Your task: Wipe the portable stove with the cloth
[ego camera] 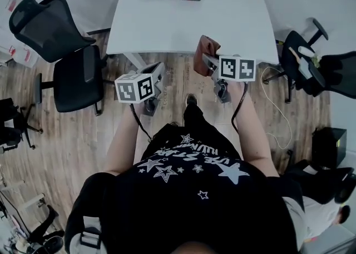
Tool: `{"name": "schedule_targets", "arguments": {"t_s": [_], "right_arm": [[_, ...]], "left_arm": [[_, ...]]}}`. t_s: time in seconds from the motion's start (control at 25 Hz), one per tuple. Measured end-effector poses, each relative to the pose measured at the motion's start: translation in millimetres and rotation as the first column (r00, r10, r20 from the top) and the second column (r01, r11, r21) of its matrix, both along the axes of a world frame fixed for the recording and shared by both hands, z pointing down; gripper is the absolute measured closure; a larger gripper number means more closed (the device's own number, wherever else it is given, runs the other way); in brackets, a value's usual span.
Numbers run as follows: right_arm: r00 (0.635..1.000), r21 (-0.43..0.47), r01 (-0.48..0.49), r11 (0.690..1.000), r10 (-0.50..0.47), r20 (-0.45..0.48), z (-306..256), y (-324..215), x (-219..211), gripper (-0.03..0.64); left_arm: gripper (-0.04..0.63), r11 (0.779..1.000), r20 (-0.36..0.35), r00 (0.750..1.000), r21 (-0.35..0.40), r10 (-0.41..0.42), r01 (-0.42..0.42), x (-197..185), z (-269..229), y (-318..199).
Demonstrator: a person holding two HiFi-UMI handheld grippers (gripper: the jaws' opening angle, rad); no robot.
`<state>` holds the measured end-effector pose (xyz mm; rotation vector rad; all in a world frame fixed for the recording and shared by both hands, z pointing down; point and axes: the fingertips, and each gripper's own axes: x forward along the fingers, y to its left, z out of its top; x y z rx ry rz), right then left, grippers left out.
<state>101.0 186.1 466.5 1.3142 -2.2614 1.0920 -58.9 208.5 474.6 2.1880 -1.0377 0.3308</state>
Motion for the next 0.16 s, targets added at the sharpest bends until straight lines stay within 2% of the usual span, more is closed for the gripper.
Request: {"name": "schedule_targets", "arguments": {"t_s": [0.16], "right_arm": [[1.000,0.001,-0.013,1.000,0.013,-0.002,1.5,8.9,-1.4,0.549]], "left_arm": [[0.588,1.000,-0.004,1.000,0.008,0.009,-0.009,-2.6,-1.3,3.0]]}}
